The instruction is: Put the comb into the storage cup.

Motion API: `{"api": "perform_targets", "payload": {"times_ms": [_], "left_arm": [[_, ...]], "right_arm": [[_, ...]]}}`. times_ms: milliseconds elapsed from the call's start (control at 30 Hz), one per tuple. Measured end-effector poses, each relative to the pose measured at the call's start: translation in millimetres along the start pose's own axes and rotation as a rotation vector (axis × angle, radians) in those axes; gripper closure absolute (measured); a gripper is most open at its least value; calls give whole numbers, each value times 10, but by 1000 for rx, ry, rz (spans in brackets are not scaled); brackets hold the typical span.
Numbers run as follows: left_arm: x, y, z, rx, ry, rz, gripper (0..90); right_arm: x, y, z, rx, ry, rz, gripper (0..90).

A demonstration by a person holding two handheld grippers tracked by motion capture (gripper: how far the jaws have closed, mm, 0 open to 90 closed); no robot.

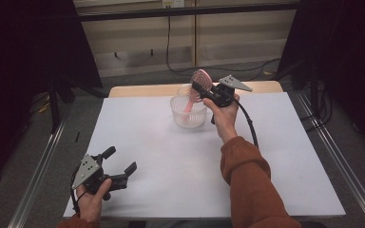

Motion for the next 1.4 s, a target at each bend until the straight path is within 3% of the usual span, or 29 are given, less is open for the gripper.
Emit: {"api": "perform_targets", "payload": {"times_ms": [100, 300, 433, 933, 1000, 1100, 1400], "left_arm": [[-2, 1, -3, 4, 3, 0, 39], [0, -2, 0, 4, 0, -1, 39], [2, -5, 6, 5, -4, -2, 39], [7, -16, 28, 22, -14, -12, 39], [-4, -7, 12, 40, -9, -13, 38], [1, -8, 13, 26, -9, -8, 38], [5, -16, 20, 36, -6, -12, 38]], "right_arm": [[12, -55, 29, -19, -16, -18, 645], [29, -143, 78, 7, -18, -35, 645], [27, -150, 83, 13, -13, -34, 643], [-22, -178, 251, 6, -72, -46, 621], [-29, -181, 261, 4, -75, -49, 619], [-33, -183, 282, -6, -87, -54, 612], [-39, -253, 322, 12, -97, -82, 588]]}}
Point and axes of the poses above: each handheld gripper's, and its own axes: x roughly forward along the jaws, y roughly out of its top, z roughly to its right, the point moved 10 cm from there along x, roughly forward along the jaws, and after that the axes turned 3 degrees about -z, right-handed, at the moved point
